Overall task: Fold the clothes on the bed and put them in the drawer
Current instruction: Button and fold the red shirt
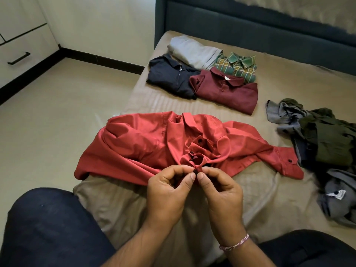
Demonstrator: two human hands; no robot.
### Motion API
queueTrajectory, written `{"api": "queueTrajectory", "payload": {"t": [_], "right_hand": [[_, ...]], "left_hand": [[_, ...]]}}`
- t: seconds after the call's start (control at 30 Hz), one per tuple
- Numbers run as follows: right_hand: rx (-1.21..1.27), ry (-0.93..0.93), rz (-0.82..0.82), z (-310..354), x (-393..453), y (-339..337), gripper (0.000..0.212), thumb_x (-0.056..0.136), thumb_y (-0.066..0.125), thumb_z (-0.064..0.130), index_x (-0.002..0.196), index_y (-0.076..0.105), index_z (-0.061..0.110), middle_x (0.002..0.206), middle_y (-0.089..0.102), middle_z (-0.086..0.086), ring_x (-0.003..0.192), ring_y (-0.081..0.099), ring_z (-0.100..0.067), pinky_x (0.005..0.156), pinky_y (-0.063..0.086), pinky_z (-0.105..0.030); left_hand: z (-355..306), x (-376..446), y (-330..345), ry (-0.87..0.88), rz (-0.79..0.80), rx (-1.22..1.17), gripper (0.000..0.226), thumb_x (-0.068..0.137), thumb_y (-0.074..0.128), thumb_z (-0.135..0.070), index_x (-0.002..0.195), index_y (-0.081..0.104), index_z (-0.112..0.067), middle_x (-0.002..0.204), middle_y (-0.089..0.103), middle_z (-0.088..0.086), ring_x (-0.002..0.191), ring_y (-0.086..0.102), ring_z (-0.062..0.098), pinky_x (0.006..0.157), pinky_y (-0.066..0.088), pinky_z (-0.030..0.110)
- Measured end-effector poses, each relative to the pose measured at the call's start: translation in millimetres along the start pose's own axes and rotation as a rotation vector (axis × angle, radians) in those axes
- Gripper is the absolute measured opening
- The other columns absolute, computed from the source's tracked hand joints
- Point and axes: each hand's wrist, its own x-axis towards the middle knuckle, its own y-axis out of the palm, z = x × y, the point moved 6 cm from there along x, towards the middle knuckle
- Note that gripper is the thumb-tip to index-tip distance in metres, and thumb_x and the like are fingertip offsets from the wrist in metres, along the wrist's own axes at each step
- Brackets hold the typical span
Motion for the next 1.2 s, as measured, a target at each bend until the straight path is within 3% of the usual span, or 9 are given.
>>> {"api": "queueTrajectory", "payload": {"t": [0.1, 0.17, 0.43, 0.6, 0.77, 0.87, 0.97, 1.1, 1.2], "right_hand": [[0.003, -0.007, 0.029, -1, 1, 1, 0.043, 0.092, 0.065, -0.011, 0.090, 0.082, 0.028, 0.097, 0.078, -0.009, 0.095, 0.074, -0.024, 0.086, 0.058, -0.033], [-0.004, -0.025, 0.045, -1, 3, 1, 0.037, 0.092, 0.062, -0.007, 0.092, 0.082, 0.024, 0.099, 0.078, -0.009, 0.098, 0.074, -0.024, 0.089, 0.059, -0.033], [-0.012, -0.039, 0.108, -4, 9, 5, 0.029, 0.087, 0.076, -0.005, 0.097, 0.081, 0.023, 0.099, 0.078, -0.008, 0.096, 0.075, -0.022, 0.086, 0.060, -0.034], [-0.060, -0.089, 0.173, -10, 14, 7, 0.026, 0.085, 0.076, 0.007, 0.104, 0.080, 0.025, 0.100, 0.075, -0.007, 0.096, 0.073, -0.028, 0.087, 0.059, -0.038], [-0.109, -0.123, 0.191, -14, 16, 8, 0.027, 0.084, 0.077, 0.004, 0.105, 0.079, 0.021, 0.095, 0.073, -0.004, 0.089, 0.070, -0.023, 0.083, 0.058, -0.034], [-0.144, -0.147, 0.182, -16, 15, 7, 0.031, 0.084, 0.078, -0.008, 0.103, 0.079, 0.017, 0.093, 0.073, -0.003, 0.086, 0.070, -0.021, 0.081, 0.058, -0.032], [-0.222, -0.208, 0.164, -11, 13, 6, 0.028, 0.084, 0.079, -0.006, 0.100, 0.078, 0.016, 0.092, 0.073, 0.000, 0.083, 0.070, -0.019, 0.078, 0.058, -0.029], [-0.391, -0.333, 0.170, -4, 11, 10, 0.020, 0.083, 0.080, -0.002, 0.095, 0.077, 0.014, 0.091, 0.073, 0.006, 0.080, 0.071, -0.015, 0.075, 0.055, -0.023], [-0.534, -0.399, 0.182, -3, 9, 12, 0.022, 0.080, 0.084, 0.001, 0.093, 0.077, 0.016, 0.089, 0.071, 0.010, 0.079, 0.070, -0.012, 0.071, 0.056, -0.026]], "left_hand": [[1, 2, -2, 0.011, -0.012, 0.008, 0.023, 0.084, 0.079, 0.007, 0.087, 0.080, -0.016, 0.085, 0.080, 0.000, 0.081, 0.075, 0.010, 0.076, 0.056, 0.019], [2, 3, -3, 0.022, -0.011, 0.014, 0.022, 0.085, 0.079, 0.006, 0.088, 0.080, -0.015, 0.086, 0.080, 0.000, 0.081, 0.075, 0.010, 0.076, 0.056, 0.019], [12, 10, -5, 0.033, 0.043, 0.047, 0.011, 0.081, 0.079, -0.015, 0.091, 0.081, -0.020, 0.092, 0.080, 0.001, 0.090, 0.076, 0.015, 0.084, 0.058, 0.025], [24, 18, -5, -0.121, 0.086, -0.088, 0.018, 0.085, 0.078, 0.006, 0.088, 0.079, -0.012, 0.089, 0.080, 0.003, 0.086, 0.074, 0.012, 0.080, 0.057, 0.022], [30, 20, -4, -0.246, 0.148, -0.175, 0.009, 0.088, 0.073, 0.007, 0.090, 0.076, -0.002, 0.088, 0.077, 0.010, 0.083, 0.072, 0.016, 0.077, 0.058, 0.024], [27, 21, -5, -0.224, 0.167, -0.124, 0.007, 0.090, 0.072, 0.006, 0.091, 0.078, 0.002, 0.090, 0.079, 0.011, 0.084, 0.073, 0.016, 0.080, 0.058, 0.025], [22, 20, -4, -0.172, 0.181, -0.056, 0.005, 0.091, 0.075, -0.001, 0.090, 0.080, 0.000, 0.088, 0.080, 0.013, 0.083, 0.074, 0.015, 0.079, 0.059, 0.025], [23, 21, -8, -0.086, 0.143, 0.168, 0.007, 0.088, 0.081, -0.006, 0.084, 0.082, -0.012, 0.083, 0.080, 0.000, 0.079, 0.074, 0.007, 0.075, 0.057, 0.022], [26, 24, -13, -0.038, 0.135, 0.308, 0.012, 0.089, 0.080, -0.009, 0.083, 0.083, -0.019, 0.082, 0.079, -0.008, 0.079, 0.073, 0.004, 0.075, 0.056, 0.021]]}}
